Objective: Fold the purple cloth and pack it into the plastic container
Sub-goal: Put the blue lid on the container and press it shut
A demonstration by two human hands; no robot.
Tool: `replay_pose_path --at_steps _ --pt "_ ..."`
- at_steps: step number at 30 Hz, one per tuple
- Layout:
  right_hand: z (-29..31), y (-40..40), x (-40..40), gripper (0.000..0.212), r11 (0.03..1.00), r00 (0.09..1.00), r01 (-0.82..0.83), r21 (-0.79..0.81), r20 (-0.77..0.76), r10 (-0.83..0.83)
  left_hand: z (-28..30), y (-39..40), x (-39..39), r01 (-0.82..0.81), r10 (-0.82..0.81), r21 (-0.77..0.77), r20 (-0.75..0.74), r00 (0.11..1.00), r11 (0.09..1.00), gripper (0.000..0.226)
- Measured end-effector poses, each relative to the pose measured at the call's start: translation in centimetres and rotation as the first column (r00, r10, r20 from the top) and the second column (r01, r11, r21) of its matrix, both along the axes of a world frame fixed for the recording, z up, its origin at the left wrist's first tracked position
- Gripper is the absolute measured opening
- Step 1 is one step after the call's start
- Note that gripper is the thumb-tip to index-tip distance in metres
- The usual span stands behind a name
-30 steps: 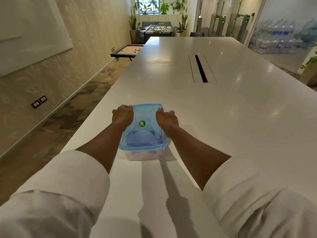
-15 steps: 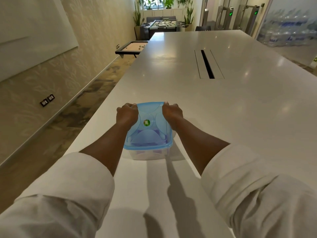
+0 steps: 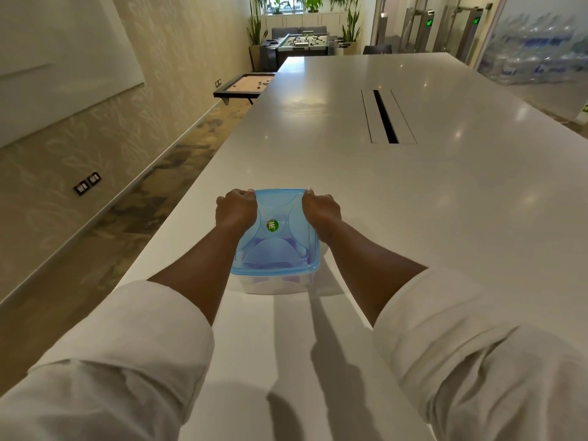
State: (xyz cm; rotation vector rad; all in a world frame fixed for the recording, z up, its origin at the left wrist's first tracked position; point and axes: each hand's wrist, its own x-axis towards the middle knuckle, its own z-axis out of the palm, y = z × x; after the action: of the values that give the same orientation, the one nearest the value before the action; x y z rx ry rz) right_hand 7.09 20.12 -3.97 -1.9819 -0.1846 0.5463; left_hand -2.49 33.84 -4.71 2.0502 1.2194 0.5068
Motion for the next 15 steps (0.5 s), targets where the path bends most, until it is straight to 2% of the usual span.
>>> replay_pose_path --at_steps 9,15 --pt "-0.4 -1.7 -1.4 0.069 0.998 1.0 0.011 -0.069 0.005 -0.01 0.8 -1.1 -0.7 -0.045 0.045 0.051 0.011 0.999 0.998 0.051" --pt "0.0 -3.1 -2.4 0.068 0.996 0.997 0.075 -0.056 -0.02 -0.077 1.4 -2.1 -2.2 0.002 0.001 -0.038 0.077 0.997 0.999 0.052"
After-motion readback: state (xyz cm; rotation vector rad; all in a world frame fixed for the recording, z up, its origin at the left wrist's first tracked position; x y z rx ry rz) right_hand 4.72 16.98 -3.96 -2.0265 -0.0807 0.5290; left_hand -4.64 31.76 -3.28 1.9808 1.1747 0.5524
